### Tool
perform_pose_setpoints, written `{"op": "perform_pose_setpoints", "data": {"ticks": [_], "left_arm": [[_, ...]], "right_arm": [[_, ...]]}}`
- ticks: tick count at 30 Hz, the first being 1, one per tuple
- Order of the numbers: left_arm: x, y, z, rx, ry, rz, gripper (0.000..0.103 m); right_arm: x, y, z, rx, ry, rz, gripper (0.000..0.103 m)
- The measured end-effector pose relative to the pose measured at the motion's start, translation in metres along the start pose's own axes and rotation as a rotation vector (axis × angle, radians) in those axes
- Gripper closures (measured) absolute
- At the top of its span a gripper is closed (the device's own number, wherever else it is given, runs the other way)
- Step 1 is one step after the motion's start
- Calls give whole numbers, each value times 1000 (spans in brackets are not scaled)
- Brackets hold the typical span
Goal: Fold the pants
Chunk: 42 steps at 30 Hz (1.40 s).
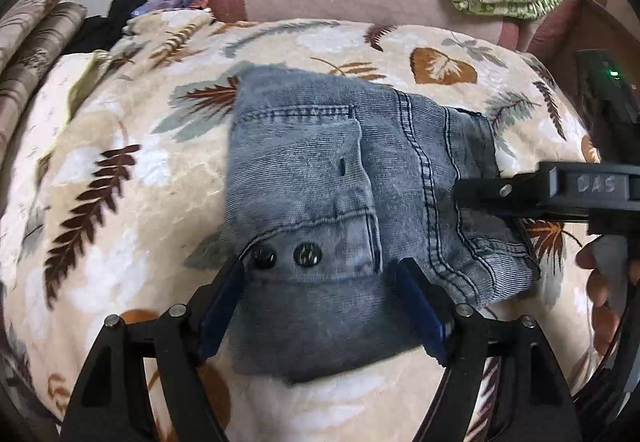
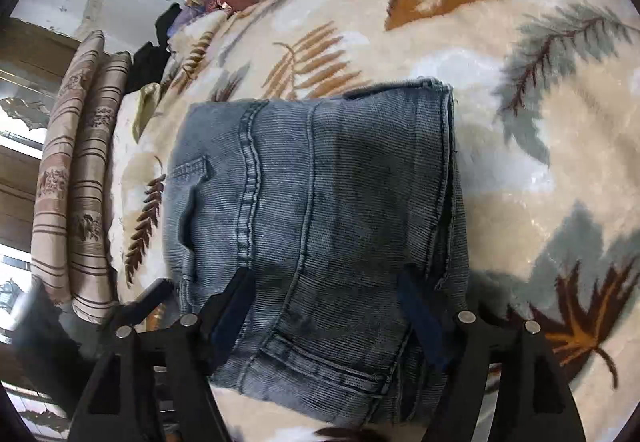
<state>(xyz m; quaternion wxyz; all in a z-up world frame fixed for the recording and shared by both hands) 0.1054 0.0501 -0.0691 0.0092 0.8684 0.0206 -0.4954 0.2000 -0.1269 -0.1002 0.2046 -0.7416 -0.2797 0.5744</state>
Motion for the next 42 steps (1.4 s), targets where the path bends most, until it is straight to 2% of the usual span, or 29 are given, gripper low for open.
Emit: {"op": "perform_pose_setpoints", "data": {"ticks": [3, 5, 7, 9, 10, 11, 12, 13, 16, 18, 20, 22, 24, 27, 30, 32, 42], "left_arm": [[-19, -5, 4, -16, 33, -32, 22], [-31, -10, 8, -43, 55, -38, 20], [-36, -14, 10, -70, 55, -41, 19], [-39, -18, 13, -89, 50, -45, 19], [-41, -19, 15, -101, 45, -55, 19], [-44, -20, 16, -109, 42, -60, 19], [-48, -20, 18, -111, 42, -58, 19], [-54, -21, 21, -106, 49, -54, 19], [-69, -21, 24, -100, 112, -86, 19], [-80, -19, 26, -113, 150, -104, 19], [-89, -11, 28, -90, 179, -93, 19], [-99, -2, 31, -58, 211, -91, 19], [-109, 6, 34, -50, 234, -76, 14], [-121, 12, 37, -66, 247, -24, 9], [-123, 17, 36, -90, 225, 53, 4], [-121, 20, 35, -80, 214, 79, 2], [-112, 28, 25, -62, 210, 60, 1]], "right_arm": [[-38, -23, 8, -62, 86, 46, 26], [-60, -36, 23, -95, 141, 37, 24], [-69, -43, 43, -121, 181, 10, 15], [-49, -46, 58, -176, 160, 48, 10], [-29, -40, 65, -189, 111, 101, 10], [-3, -28, 70, -190, 27, 181, 10], [7, -23, 72, -199, 3, 198, 9], [-1, -27, 76, -222, 56, 197, 9], [-41, -46, 82, -219, 136, 148, 9], [-79, -60, 91, -266, 249, 193, 9], [-106, -70, 100, -301, 298, 215, 8], [-123, -75, 113, -338, 324, 272, 1], [-132, -74, 126, -380, 314, 323, 0], [-141, -60, 134, -366, 251, 384, 0], [-147, -55, 144, -368, 239, 394, 0], [-146, -53, 145, -366, 237, 396, 0], [-136, -54, 140, -355, 225, 379, 0]]}}
Point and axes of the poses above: each gripper's, at about its wrist camera, not at the fingertips, and x roughly the way its jaws point, y to its right, z to its underside, the point moved 1 cm from there along x, roughly the way its jaws point, and after that the axes turned 3 degrees about -z, right-handed, at the moved point
